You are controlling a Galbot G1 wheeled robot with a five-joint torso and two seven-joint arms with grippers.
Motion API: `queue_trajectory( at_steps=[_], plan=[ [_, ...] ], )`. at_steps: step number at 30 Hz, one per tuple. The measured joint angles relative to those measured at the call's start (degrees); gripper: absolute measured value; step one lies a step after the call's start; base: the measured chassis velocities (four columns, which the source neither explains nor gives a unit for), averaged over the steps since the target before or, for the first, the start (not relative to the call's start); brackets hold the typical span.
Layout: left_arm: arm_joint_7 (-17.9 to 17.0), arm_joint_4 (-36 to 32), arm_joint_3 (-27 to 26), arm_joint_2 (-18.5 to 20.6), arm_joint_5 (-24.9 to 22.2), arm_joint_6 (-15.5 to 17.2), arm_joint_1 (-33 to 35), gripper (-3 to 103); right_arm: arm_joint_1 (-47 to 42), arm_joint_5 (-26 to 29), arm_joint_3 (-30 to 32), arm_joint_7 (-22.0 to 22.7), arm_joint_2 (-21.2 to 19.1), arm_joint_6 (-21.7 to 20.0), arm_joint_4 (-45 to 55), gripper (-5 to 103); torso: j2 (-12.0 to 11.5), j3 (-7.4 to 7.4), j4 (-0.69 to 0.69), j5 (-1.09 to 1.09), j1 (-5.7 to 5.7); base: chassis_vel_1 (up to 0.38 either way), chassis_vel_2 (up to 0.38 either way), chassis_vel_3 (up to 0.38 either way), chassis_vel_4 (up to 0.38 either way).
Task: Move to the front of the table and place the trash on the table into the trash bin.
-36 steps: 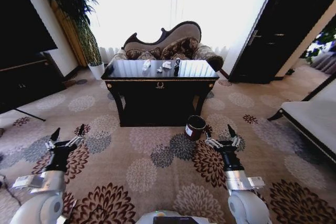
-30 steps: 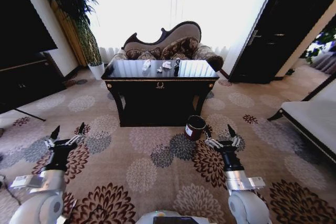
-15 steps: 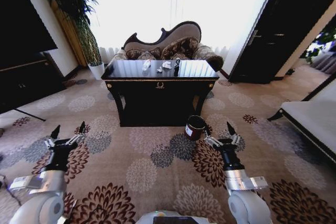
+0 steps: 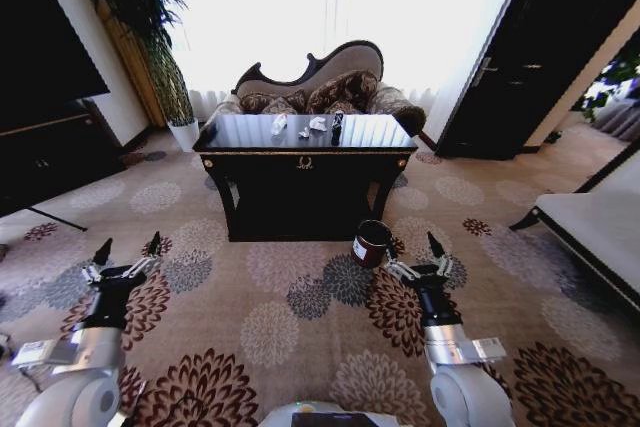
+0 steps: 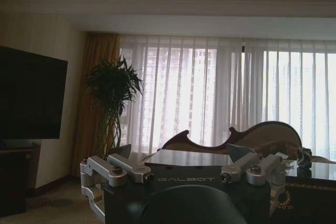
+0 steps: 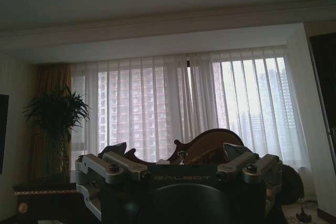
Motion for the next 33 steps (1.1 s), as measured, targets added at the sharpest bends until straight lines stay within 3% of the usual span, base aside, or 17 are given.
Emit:
queue_trajectory(
  at_steps=[20,33],
  plan=[
    [0.26,-2.71,-1.55,-0.13,-0.83,0.08,0.88,100,0.45,-0.74,0.29,-0.29,0.15,-0.76,1.53,100,0.01,0.00,0.00,-0.01,-0.01,-0.008,0.011,0.006,-0.007],
    [0.64,-4.95,-3.84,-0.06,-1.50,0.01,2.06,100,0.70,1.45,1.15,-0.23,-0.56,-0.73,3.30,100,0.01,0.00,0.00,0.00,-0.01,-0.197,0.204,0.194,-0.206]
  ],
)
